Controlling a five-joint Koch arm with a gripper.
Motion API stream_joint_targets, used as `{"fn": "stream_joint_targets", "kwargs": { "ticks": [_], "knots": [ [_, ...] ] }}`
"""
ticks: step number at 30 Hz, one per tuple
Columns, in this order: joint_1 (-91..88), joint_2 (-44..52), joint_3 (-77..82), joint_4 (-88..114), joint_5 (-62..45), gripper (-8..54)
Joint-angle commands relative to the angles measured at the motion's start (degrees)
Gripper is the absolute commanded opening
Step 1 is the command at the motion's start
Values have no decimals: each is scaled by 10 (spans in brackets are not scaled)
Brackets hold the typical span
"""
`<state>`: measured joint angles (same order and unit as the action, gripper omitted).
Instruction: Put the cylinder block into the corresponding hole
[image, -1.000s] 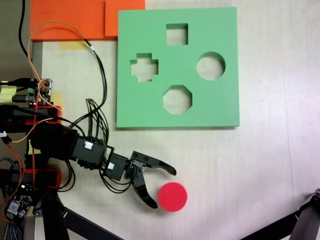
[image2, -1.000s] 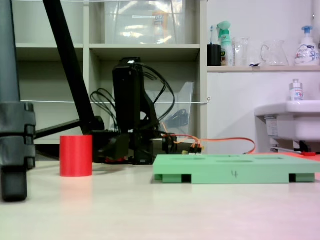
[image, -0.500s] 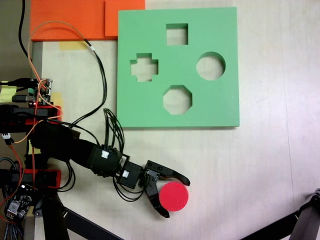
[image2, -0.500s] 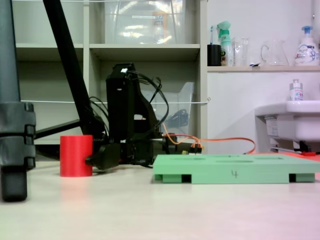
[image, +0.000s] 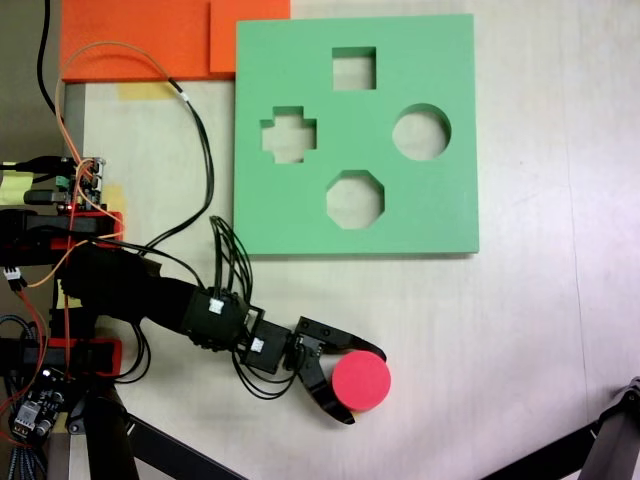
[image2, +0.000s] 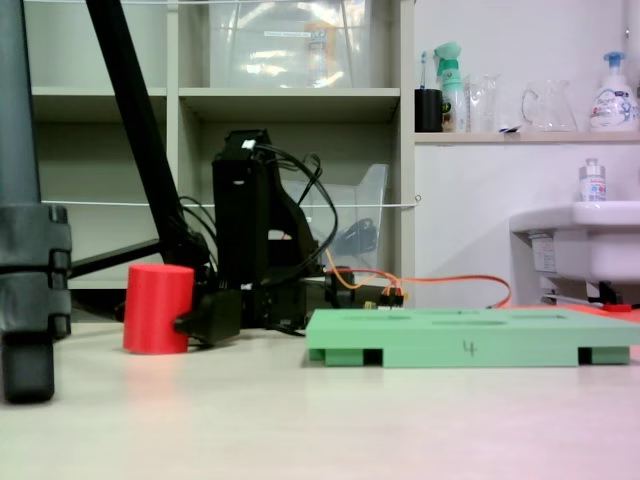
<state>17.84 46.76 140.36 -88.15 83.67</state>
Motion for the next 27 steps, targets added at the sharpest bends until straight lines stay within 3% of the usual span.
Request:
{"fn": "stream_joint_targets", "kwargs": {
  "ticks": [1, 13, 17, 20, 27],
  "knots": [
    [-6, 33, 9, -61, 4, 316],
    [-182, 282, 51, -47, 36, 302],
    [-294, 366, 11, 118, 50, 294],
    [-372, 364, -49, 207, 50, 294],
    [-469, 252, -176, 277, 51, 294]
  ]
}}
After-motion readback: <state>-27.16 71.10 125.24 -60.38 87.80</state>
